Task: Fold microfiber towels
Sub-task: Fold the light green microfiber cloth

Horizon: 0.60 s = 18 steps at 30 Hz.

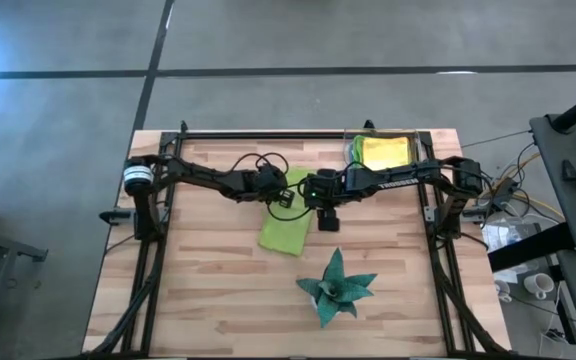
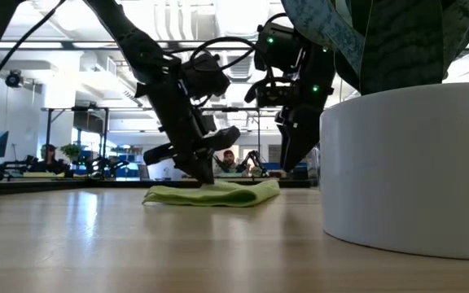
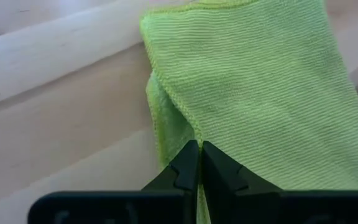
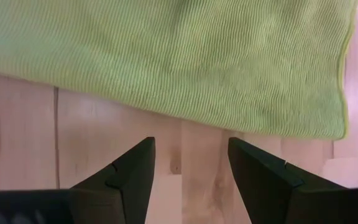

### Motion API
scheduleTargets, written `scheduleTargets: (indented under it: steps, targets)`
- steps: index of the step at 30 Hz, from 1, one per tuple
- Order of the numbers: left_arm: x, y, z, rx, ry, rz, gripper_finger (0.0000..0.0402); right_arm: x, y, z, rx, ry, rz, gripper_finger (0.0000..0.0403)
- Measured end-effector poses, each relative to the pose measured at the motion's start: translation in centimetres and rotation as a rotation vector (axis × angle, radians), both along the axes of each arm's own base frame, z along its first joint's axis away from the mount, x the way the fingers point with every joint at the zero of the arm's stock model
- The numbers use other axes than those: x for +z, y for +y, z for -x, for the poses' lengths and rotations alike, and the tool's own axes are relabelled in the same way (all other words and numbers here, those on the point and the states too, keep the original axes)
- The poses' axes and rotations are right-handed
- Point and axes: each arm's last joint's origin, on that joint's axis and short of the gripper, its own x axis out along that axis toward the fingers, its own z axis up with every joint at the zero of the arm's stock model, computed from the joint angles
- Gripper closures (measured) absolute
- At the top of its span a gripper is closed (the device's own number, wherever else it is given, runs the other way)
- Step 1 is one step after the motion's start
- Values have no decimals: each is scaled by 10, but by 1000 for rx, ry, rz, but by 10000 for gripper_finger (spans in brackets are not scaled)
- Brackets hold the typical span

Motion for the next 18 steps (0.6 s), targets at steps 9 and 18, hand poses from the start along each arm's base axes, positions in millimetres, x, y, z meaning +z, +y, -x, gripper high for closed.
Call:
scheduleTargets:
  steps: [9,18]
  targets:
    - [13,-1,5,-23,33,-8,401,2,1,0,-1,-9,-1,202]
    - [3,0,14,16,90,-47,402,5,1,-3,2,-49,6,202]
